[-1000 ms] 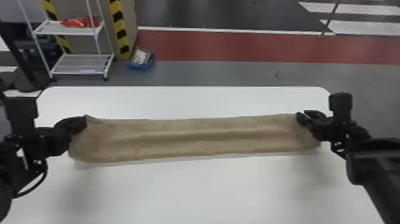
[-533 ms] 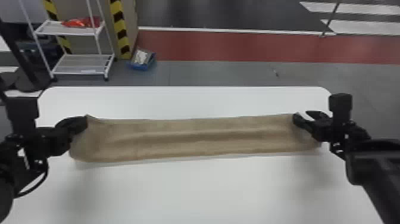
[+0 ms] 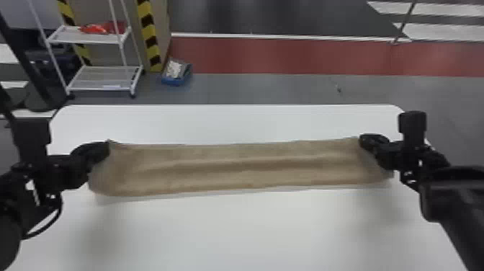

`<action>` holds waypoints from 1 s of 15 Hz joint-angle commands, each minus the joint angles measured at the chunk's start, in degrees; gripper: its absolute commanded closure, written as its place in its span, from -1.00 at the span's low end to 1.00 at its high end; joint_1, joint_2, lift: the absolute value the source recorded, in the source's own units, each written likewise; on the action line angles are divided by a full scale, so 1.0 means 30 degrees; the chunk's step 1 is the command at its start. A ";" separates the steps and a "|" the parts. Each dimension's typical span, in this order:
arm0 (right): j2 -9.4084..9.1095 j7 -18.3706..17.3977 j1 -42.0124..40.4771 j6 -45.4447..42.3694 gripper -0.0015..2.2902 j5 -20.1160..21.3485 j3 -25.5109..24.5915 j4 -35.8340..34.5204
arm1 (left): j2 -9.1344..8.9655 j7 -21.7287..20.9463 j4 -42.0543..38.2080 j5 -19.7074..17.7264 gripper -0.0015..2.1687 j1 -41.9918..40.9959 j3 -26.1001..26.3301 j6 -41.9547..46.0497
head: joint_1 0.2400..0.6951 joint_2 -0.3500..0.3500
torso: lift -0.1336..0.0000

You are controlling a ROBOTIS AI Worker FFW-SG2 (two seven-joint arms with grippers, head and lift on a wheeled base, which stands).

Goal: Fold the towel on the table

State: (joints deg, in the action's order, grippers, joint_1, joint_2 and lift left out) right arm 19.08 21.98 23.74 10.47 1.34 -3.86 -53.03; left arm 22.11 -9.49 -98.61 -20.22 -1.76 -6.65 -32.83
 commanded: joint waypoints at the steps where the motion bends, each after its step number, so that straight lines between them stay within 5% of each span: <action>1: -0.0001 0.0085 0.0027 0.0188 0.06 -0.0065 -0.0033 -0.0020 | 0.0012 0.0000 0.0000 0.0001 -0.10 0.0000 -0.0009 0.0000 | 1.00 -0.13 | -0.91; 5: -0.0001 0.0115 -0.0618 0.0188 0.08 -0.0241 -0.0413 -0.0488 | 0.0012 0.0000 -0.0030 -0.0058 -0.10 0.0000 0.0020 0.0000 | 1.00 -0.13 | -0.91; 15: 0.0409 0.0320 -0.3606 0.0832 0.08 -0.1618 -0.2464 -0.6084 | -0.0017 0.0118 -0.1524 -0.0468 -0.10 -0.0615 -0.0595 -0.0586 | 1.00 -0.19 | -0.91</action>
State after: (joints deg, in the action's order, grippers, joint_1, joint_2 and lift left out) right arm 20.15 22.94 14.08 13.14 -2.29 -10.28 -69.53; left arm 22.07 -9.21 -102.34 -21.50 -3.25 -8.14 -34.35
